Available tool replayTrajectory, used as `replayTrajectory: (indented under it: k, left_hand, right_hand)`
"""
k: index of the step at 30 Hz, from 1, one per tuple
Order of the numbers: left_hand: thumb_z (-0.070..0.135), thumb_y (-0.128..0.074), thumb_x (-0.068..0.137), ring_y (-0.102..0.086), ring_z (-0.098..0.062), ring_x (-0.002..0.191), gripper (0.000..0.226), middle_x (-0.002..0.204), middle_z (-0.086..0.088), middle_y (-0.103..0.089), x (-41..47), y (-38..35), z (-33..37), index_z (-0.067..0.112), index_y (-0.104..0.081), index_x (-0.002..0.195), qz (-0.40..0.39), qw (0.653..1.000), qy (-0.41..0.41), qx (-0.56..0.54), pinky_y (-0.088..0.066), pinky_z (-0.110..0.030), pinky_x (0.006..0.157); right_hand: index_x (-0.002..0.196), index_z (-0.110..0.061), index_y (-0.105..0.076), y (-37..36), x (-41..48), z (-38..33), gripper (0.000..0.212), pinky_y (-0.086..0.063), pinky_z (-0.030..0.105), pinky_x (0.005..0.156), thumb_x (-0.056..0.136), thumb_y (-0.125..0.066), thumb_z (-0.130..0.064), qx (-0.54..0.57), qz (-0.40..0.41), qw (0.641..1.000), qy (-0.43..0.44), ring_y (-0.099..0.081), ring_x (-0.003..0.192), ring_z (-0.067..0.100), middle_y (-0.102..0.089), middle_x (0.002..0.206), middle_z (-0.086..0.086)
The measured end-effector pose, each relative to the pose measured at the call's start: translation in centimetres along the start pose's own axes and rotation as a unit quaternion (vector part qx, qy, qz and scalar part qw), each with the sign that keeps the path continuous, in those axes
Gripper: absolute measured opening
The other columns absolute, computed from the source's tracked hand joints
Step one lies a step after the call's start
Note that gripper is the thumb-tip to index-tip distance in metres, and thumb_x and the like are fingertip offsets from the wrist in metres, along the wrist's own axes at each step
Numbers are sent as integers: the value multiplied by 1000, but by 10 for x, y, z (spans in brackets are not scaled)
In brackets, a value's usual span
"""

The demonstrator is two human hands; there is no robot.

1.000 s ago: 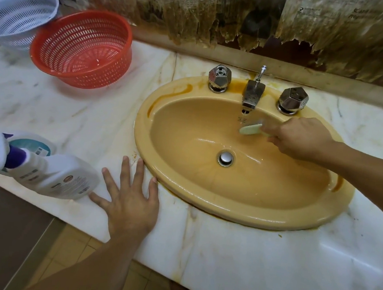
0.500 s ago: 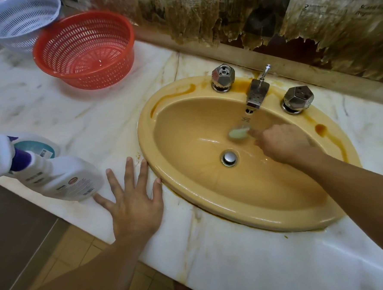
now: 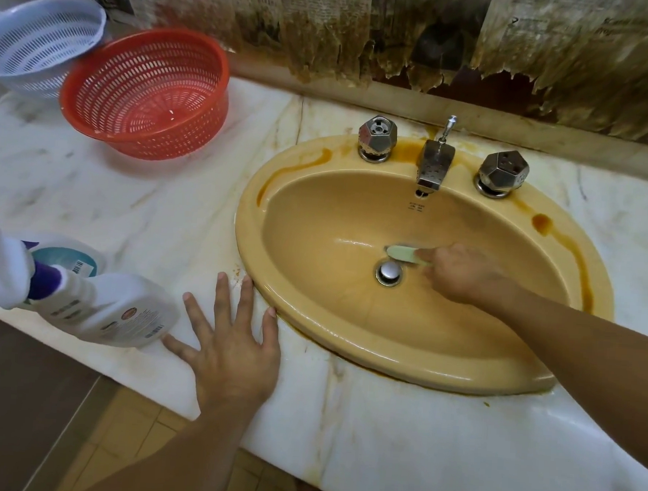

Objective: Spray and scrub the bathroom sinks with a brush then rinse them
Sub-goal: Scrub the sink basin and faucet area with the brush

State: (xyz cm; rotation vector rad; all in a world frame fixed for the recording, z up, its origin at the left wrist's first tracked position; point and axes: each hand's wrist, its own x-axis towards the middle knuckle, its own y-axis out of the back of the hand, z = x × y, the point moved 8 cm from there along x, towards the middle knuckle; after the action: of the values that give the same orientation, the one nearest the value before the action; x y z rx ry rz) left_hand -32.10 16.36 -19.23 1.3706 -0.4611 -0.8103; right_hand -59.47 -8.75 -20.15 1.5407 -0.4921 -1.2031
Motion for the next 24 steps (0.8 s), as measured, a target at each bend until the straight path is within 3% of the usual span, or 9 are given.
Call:
replayTrajectory:
  k: [5, 8, 10, 13, 15, 17, 20, 22, 24]
  left_hand:
    - [67, 2, 98, 21, -29, 156, 67, 171, 16, 12, 0, 2, 1, 46, 2, 162, -9, 1000, 4, 13, 4, -76, 116]
    - [67, 8, 95, 22, -30, 156, 70, 171, 15, 14, -2, 8, 4, 46, 5, 162, -18, 1000, 4, 18, 5, -76, 117]
    - [67, 5, 94, 21, -31, 156, 72, 171, 14, 14, -4, 12, 7, 46, 4, 162, -29, 1000, 6, 12, 3, -76, 117]
    - [65, -12, 101, 16, -32, 157, 65, 172, 14, 4, -9, 17, 9, 46, -9, 163, -41, 999, 0, -15, 3, -77, 116]
    - [63, -30, 103, 12, -29, 158, 59, 172, 14, -7, -12, 24, 6, 47, -26, 159, -38, 997, 8, -68, 5, -75, 116]
    - [51, -53, 100, -1, -27, 159, 45, 168, 9, -26, -10, 39, 3, 45, -52, 145, -12, 988, 29, -150, 3, -71, 118]
    - [22, -65, 96, -47, -27, 136, 18, 140, -4, -56, -4, 72, 23, 36, -71, 108, 14, 942, 1, -336, -33, -44, 114]
    - [25, -63, 98, -61, -19, 116, 12, 122, 0, -67, -5, 88, 59, 29, -74, 97, -55, 914, -56, -397, -44, -29, 97]
    - [36, -62, 100, -61, -12, 96, 22, 100, 5, -71, -12, 97, 100, 21, -75, 92, -158, 886, -86, -426, -43, -28, 84]
  right_hand:
    - [145, -36, -53, 9, -27, 3, 43, -49, 38, 91, 103, -49, -42, 143, 17, 988, -49, -58, 118, 29, -63, 133, 6]
    - [146, -34, -53, 23, -60, -1, 43, -47, 39, 99, 104, -45, -37, 309, 53, 947, -73, -57, 123, 27, -61, 141, 1]
    - [144, -28, -55, 31, -87, -11, 42, -51, 35, 88, 105, -41, -26, 411, 70, 905, -84, -64, 106, 21, -66, 130, 3]
    - [137, -27, -59, 41, -126, -27, 38, -44, 22, 61, 104, -41, -18, 520, 111, 841, -99, -59, 75, 8, -67, 92, -3]
    - [134, -33, -61, 46, -148, -39, 37, -41, 19, 58, 105, -43, -18, 577, 135, 800, -94, -53, 65, 5, -67, 82, -4]
    - [125, -45, -64, 50, -167, -48, 36, -41, 27, 63, 106, -47, -19, 634, 158, 752, -89, -48, 61, 4, -68, 80, -3]
    - [117, -53, -66, 51, -184, -63, 37, -39, 33, 67, 106, -50, -21, 677, 182, 708, -88, -47, 64, 6, -68, 81, -2]
    - [124, -47, -67, 51, -189, -71, 34, -40, 30, 69, 106, -52, -22, 680, 197, 700, -90, -50, 64, 2, -69, 81, -5]
    - [129, -40, -67, 52, -193, -78, 33, -40, 25, 70, 105, -54, -22, 681, 211, 696, -88, -54, 66, -3, -70, 82, -8]
